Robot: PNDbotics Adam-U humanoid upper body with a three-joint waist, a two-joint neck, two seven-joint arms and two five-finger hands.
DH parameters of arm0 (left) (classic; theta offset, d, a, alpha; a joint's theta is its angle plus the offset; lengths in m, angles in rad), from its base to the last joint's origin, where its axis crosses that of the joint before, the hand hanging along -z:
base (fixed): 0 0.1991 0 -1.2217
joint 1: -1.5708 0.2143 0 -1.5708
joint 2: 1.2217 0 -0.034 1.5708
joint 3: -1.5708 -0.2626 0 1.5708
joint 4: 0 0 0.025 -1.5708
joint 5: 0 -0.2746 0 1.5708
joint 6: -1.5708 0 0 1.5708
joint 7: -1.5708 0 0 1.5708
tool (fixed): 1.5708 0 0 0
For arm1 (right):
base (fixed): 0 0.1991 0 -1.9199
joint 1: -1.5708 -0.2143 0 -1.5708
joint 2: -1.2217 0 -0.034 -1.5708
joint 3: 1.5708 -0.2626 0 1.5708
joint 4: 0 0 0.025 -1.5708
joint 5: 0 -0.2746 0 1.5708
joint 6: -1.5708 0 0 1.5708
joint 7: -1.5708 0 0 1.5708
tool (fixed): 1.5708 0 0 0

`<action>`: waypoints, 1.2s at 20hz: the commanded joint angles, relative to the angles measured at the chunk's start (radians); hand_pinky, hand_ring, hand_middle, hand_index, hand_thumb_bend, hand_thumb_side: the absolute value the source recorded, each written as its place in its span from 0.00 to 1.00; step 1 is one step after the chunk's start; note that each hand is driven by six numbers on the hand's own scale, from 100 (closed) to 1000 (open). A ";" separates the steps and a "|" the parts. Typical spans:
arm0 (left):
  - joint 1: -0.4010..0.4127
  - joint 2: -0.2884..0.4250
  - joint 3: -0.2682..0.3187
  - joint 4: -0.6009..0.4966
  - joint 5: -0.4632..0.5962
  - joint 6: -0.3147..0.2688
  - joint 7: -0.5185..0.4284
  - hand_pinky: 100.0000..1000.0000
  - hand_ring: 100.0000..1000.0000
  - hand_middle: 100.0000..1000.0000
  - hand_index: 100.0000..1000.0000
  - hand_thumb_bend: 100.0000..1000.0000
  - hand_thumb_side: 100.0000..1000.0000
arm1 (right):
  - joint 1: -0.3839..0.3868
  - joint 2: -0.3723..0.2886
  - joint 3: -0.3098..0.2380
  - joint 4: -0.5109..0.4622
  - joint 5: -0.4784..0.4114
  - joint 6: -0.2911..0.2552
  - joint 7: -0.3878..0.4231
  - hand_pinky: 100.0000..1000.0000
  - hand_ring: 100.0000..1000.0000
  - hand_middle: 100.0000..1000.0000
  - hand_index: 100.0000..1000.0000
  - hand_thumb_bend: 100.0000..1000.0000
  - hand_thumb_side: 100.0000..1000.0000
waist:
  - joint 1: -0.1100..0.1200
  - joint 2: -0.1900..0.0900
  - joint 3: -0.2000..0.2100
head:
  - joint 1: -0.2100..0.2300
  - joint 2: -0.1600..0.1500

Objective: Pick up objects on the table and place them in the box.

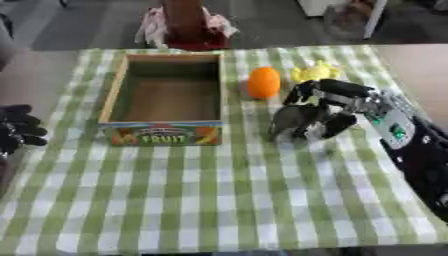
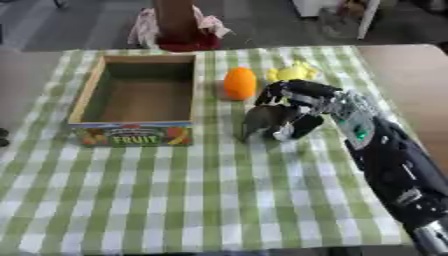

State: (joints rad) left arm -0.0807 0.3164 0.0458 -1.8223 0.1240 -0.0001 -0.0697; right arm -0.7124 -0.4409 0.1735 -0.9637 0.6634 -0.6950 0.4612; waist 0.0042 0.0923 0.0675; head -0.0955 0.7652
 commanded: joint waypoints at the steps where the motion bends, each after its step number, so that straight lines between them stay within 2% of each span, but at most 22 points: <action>1: -0.012 0.013 0.001 -0.011 0.000 -0.002 -0.002 0.52 0.54 0.51 0.71 0.00 0.84 | -0.020 -0.011 -0.005 -0.001 0.022 -0.083 0.068 0.70 0.75 0.71 0.80 0.31 0.29 | 0.001 -0.010 0.001 | -0.003 0.005; 10: -0.014 0.013 0.001 -0.010 0.000 -0.002 -0.002 0.52 0.54 0.51 0.71 0.00 0.84 | -0.022 -0.009 -0.005 0.002 0.036 -0.087 0.039 0.60 0.58 0.60 0.74 0.24 0.24 | 0.000 -0.010 0.002 | -0.004 0.005; 17: -0.013 0.012 0.001 -0.009 0.000 -0.001 -0.002 0.52 0.54 0.51 0.71 0.00 0.84 | -0.023 -0.006 -0.007 0.006 0.035 -0.083 0.015 0.48 0.48 0.51 0.69 0.12 0.20 | -0.001 -0.010 0.002 | -0.005 0.005; 18: -0.013 0.012 0.001 -0.009 0.000 -0.001 -0.002 0.52 0.54 0.51 0.71 0.00 0.84 | -0.023 -0.006 -0.008 0.007 0.034 -0.082 0.012 0.44 0.45 0.48 0.67 0.06 0.19 | -0.001 -0.010 0.002 | -0.005 0.005; 19: -0.013 0.012 0.001 -0.009 0.000 -0.001 -0.002 0.52 0.54 0.51 0.71 0.00 0.84 | -0.023 -0.007 -0.008 0.008 0.034 -0.080 0.010 0.44 0.44 0.47 0.66 0.06 0.19 | -0.001 -0.010 0.002 | -0.005 0.005; 21: -0.013 0.012 0.001 -0.009 0.000 -0.001 -0.002 0.52 0.54 0.51 0.71 0.00 0.84 | -0.024 -0.007 -0.008 0.009 0.032 -0.076 0.007 0.36 0.38 0.41 0.61 0.00 0.17 | -0.001 -0.010 0.002 | -0.005 0.005; 24: -0.013 0.012 0.002 -0.009 0.000 -0.001 -0.001 0.52 0.54 0.51 0.71 0.00 0.84 | -0.025 -0.007 -0.010 0.009 0.025 -0.070 0.000 0.28 0.32 0.34 0.56 0.00 0.15 | -0.001 -0.009 0.002 | -0.005 0.005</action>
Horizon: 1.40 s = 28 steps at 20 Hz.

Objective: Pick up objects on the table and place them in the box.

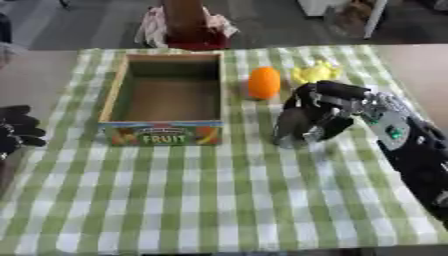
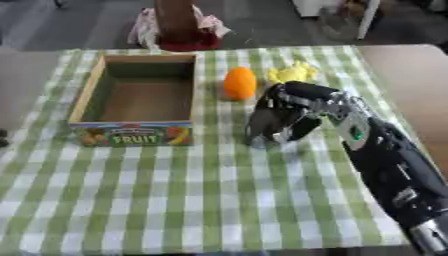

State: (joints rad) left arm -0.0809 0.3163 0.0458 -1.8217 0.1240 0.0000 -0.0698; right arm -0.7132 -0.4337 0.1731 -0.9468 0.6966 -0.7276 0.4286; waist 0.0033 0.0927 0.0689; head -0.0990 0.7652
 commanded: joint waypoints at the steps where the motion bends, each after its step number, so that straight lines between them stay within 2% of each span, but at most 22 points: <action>1: -0.013 0.012 0.002 -0.009 0.000 -0.001 -0.001 0.52 0.54 0.51 0.71 0.00 0.84 | -0.025 -0.014 -0.010 -0.009 -0.012 -0.035 0.030 0.28 0.31 0.34 0.56 0.00 0.15 | -0.001 -0.010 0.001 | -0.001 0.005; 7: -0.012 0.012 0.002 -0.010 0.001 -0.002 -0.001 0.52 0.54 0.51 0.71 0.00 0.84 | -0.031 -0.017 -0.015 -0.019 -0.033 -0.031 0.015 0.24 0.29 0.32 0.55 0.00 0.13 | 0.000 -0.010 0.000 | -0.001 0.005; 8: -0.012 0.012 0.002 -0.010 0.001 -0.002 -0.001 0.52 0.54 0.51 0.71 0.00 0.84 | -0.032 -0.018 -0.015 -0.022 -0.039 -0.030 0.013 0.24 0.29 0.31 0.55 0.00 0.18 | 0.000 -0.010 -0.001 | -0.001 0.005; 9: -0.012 0.012 0.002 -0.010 0.001 -0.002 -0.001 0.52 0.54 0.51 0.71 0.00 0.84 | -0.036 -0.019 -0.017 -0.027 -0.046 -0.030 0.012 0.24 0.29 0.31 0.54 0.00 0.12 | 0.000 -0.011 -0.001 | -0.001 0.005; 17: -0.011 0.014 0.002 -0.010 0.001 -0.002 -0.001 0.52 0.54 0.51 0.71 0.00 0.84 | -0.074 -0.024 -0.018 -0.066 -0.115 -0.012 0.022 0.23 0.28 0.31 0.54 0.00 0.10 | 0.000 -0.013 -0.003 | -0.004 0.005; 23: -0.010 0.015 0.000 -0.010 0.001 -0.001 -0.002 0.52 0.54 0.51 0.71 0.00 0.84 | -0.132 -0.018 -0.011 -0.075 -0.145 -0.014 0.038 0.24 0.29 0.32 0.55 0.00 0.07 | -0.002 -0.015 -0.002 | -0.009 0.005; 28: -0.013 0.017 -0.002 -0.010 0.001 -0.001 -0.005 0.52 0.54 0.51 0.71 0.00 0.84 | -0.207 0.002 -0.006 -0.052 -0.137 -0.034 0.036 0.25 0.29 0.32 0.55 0.00 0.06 | -0.006 -0.014 0.005 | -0.016 0.005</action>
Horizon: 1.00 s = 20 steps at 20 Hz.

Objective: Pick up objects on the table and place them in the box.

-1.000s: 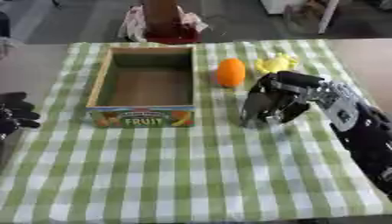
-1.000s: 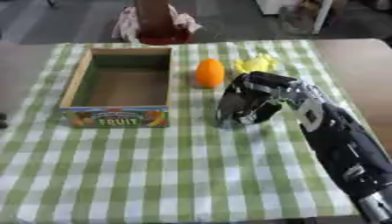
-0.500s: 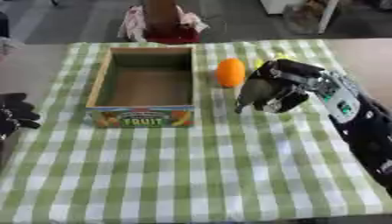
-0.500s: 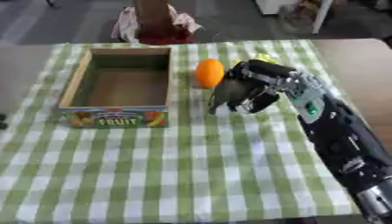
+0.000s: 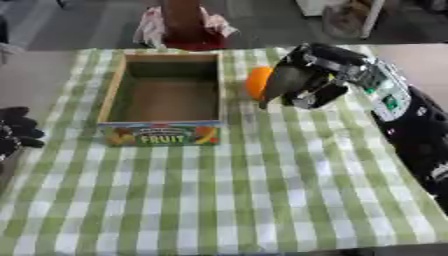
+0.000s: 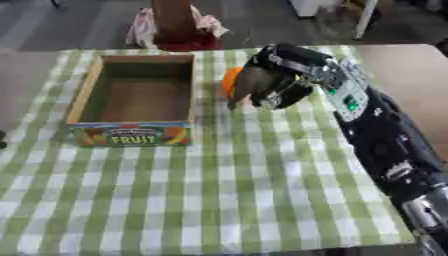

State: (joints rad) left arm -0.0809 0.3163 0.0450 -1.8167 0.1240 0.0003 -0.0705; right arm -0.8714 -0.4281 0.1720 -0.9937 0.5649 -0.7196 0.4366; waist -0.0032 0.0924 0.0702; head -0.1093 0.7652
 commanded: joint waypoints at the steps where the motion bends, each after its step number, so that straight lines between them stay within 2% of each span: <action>1: -0.014 0.017 -0.002 -0.016 0.001 -0.001 -0.005 0.52 0.54 0.51 0.71 0.00 0.84 | -0.062 0.003 -0.007 0.004 0.001 -0.045 0.025 0.25 0.29 0.32 0.55 0.00 0.06 | 0.000 -0.013 0.005 | -0.006 0.005; 7: -0.023 0.014 -0.007 -0.019 0.003 -0.001 -0.009 0.52 0.54 0.51 0.71 0.00 0.84 | -0.099 0.029 -0.010 0.035 0.037 -0.068 0.001 0.25 0.30 0.33 0.56 0.00 0.05 | -0.001 -0.006 0.016 | -0.021 0.003; 13: -0.082 0.001 -0.027 -0.025 0.016 0.002 -0.030 0.52 0.54 0.51 0.71 0.00 0.83 | -0.215 0.127 -0.050 0.122 0.126 -0.055 -0.015 0.25 0.30 0.33 0.56 0.00 0.05 | -0.010 0.025 0.094 | -0.074 -0.026; 20: -0.125 -0.006 -0.043 -0.033 0.025 0.003 -0.048 0.52 0.54 0.51 0.71 0.00 0.83 | -0.259 0.171 -0.072 0.177 0.250 -0.070 -0.076 0.27 0.31 0.34 0.56 0.00 0.06 | -0.020 0.052 0.172 | -0.115 -0.055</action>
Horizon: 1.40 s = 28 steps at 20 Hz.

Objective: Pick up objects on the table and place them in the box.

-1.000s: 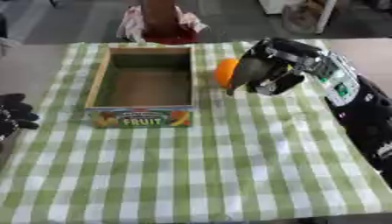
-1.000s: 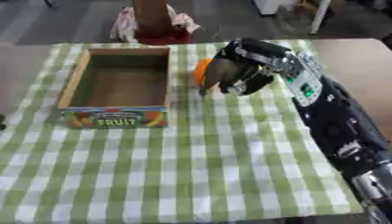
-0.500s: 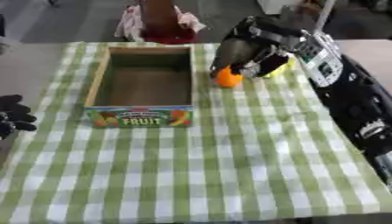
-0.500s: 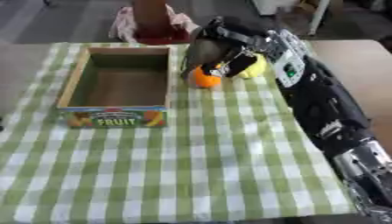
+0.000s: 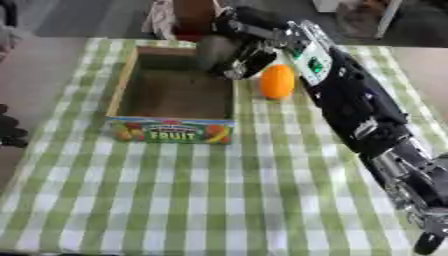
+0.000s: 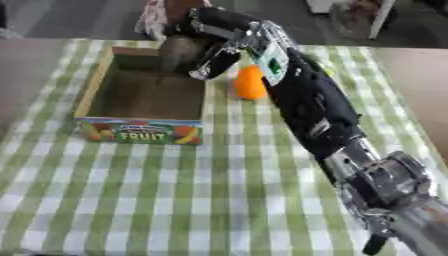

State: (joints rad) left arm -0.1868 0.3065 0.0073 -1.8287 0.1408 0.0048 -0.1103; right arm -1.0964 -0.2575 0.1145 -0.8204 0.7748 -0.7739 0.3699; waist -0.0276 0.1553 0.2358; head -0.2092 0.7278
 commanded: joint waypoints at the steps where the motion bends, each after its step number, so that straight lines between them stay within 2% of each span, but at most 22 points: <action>1: -0.025 0.002 -0.008 -0.023 0.010 -0.001 -0.012 0.53 0.54 0.51 0.71 0.00 0.83 | -0.037 0.006 -0.016 0.010 0.057 -0.016 -0.015 0.27 0.32 0.34 0.57 0.01 0.06 | 0.005 -0.007 0.017 | -0.021 -0.021; 8: -0.057 -0.010 -0.027 -0.029 0.021 0.002 -0.032 0.53 0.54 0.51 0.71 0.00 0.83 | -0.039 0.037 -0.042 0.055 0.180 0.016 -0.057 0.30 0.35 0.38 0.60 0.04 0.09 | 0.006 0.013 0.078 | -0.062 -0.039; 10: -0.061 -0.011 -0.032 -0.030 0.023 0.002 -0.037 0.53 0.54 0.51 0.71 0.00 0.83 | -0.035 0.040 -0.048 0.067 0.215 0.029 -0.068 0.31 0.37 0.41 0.62 0.09 0.12 | 0.008 0.017 0.089 | -0.071 -0.042; 12: -0.062 -0.013 -0.034 -0.030 0.023 0.003 -0.041 0.53 0.54 0.51 0.71 0.00 0.83 | -0.030 0.043 -0.052 0.078 0.250 0.037 -0.081 0.32 0.39 0.44 0.65 0.20 0.19 | 0.010 0.019 0.094 | -0.074 -0.044; 15: -0.059 -0.014 -0.033 -0.029 0.022 0.004 -0.041 0.52 0.54 0.51 0.71 0.00 0.83 | -0.022 0.048 -0.050 0.088 0.303 0.025 -0.093 0.35 0.42 0.51 0.71 0.29 0.28 | 0.011 0.019 0.092 | -0.073 -0.041; 17: -0.058 -0.014 -0.034 -0.027 0.021 0.004 -0.042 0.52 0.54 0.51 0.71 0.00 0.83 | -0.018 0.048 -0.039 0.104 0.337 0.014 -0.077 0.46 0.53 0.60 0.77 0.36 0.41 | 0.010 0.017 0.087 | -0.073 -0.040; 20: -0.054 -0.012 -0.034 -0.025 0.020 0.005 -0.042 0.52 0.54 0.51 0.71 0.00 0.83 | -0.015 0.045 -0.010 0.149 0.389 -0.005 -0.031 0.58 0.65 0.71 0.83 0.42 0.52 | 0.010 0.011 0.077 | -0.071 -0.038; 22: -0.051 -0.011 -0.032 -0.025 0.019 0.004 -0.041 0.52 0.54 0.51 0.71 0.00 0.83 | -0.012 0.045 -0.015 0.161 0.423 -0.025 0.003 0.64 0.72 0.75 0.85 0.43 0.56 | 0.011 0.008 0.071 | -0.069 -0.038; 25: -0.046 -0.010 -0.030 -0.024 0.018 0.004 -0.039 0.52 0.54 0.51 0.71 0.00 0.83 | -0.011 0.045 -0.051 0.148 0.452 -0.059 0.047 0.67 0.74 0.76 0.85 0.43 0.54 | 0.013 0.003 0.063 | -0.067 -0.037; 28: -0.040 -0.007 -0.029 -0.022 0.017 0.004 -0.037 0.52 0.54 0.51 0.71 0.00 0.83 | -0.019 0.035 -0.093 0.115 0.417 -0.095 0.024 0.65 0.71 0.74 0.84 0.42 0.49 | 0.013 -0.004 0.051 | -0.064 -0.031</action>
State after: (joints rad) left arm -0.2209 0.2815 -0.0279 -1.8403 0.1587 0.0098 -0.1490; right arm -1.0908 -0.1995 0.0422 -0.6740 1.2016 -0.8065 0.3509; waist -0.0208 0.1704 0.2845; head -0.2753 0.6941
